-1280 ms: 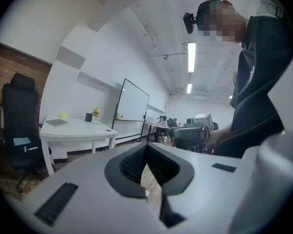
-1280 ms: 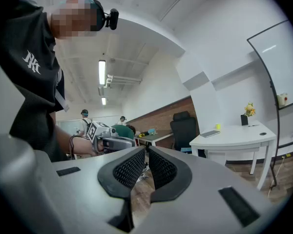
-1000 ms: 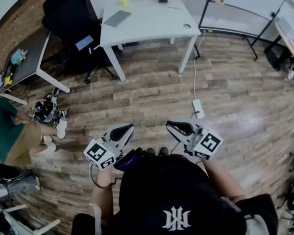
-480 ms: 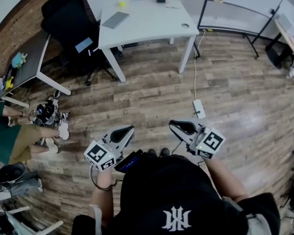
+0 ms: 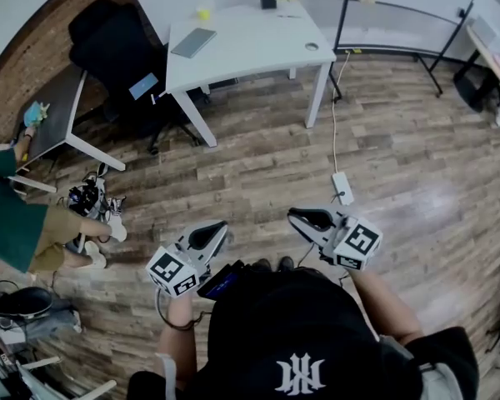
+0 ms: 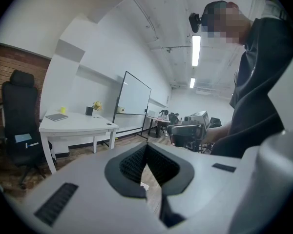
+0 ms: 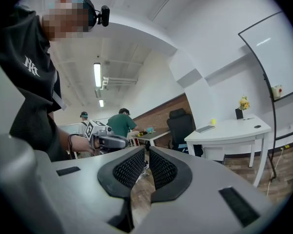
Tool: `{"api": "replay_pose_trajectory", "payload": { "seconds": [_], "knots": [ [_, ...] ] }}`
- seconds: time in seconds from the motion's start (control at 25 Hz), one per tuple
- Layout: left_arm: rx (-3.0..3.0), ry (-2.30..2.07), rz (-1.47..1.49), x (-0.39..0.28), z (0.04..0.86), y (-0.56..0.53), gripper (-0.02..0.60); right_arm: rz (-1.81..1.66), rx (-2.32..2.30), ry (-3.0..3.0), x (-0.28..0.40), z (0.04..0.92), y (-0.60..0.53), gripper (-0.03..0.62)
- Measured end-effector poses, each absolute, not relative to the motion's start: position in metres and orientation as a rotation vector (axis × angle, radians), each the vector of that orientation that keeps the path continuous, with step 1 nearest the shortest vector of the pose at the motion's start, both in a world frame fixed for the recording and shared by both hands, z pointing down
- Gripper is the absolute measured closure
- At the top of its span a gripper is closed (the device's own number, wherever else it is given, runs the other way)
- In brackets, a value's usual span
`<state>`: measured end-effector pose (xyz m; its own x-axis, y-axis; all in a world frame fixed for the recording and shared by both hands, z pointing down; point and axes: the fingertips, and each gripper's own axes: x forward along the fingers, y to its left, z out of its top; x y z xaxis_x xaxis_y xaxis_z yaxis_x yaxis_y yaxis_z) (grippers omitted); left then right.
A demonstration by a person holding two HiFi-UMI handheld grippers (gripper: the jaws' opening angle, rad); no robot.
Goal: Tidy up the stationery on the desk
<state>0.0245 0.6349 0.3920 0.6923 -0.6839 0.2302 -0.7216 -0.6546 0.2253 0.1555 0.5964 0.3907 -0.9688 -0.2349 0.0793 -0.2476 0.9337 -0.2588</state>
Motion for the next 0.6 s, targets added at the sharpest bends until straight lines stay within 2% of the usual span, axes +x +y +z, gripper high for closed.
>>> {"api": "replay_pose_trajectory", "payload": {
  "seconds": [0.6],
  "knots": [
    [2.538, -1.167, 0.202, 0.019, 0.398, 0.633, 0.581, 0.513, 0.386, -3.034, 0.164, 0.412, 0.577, 0.543]
  ]
}}
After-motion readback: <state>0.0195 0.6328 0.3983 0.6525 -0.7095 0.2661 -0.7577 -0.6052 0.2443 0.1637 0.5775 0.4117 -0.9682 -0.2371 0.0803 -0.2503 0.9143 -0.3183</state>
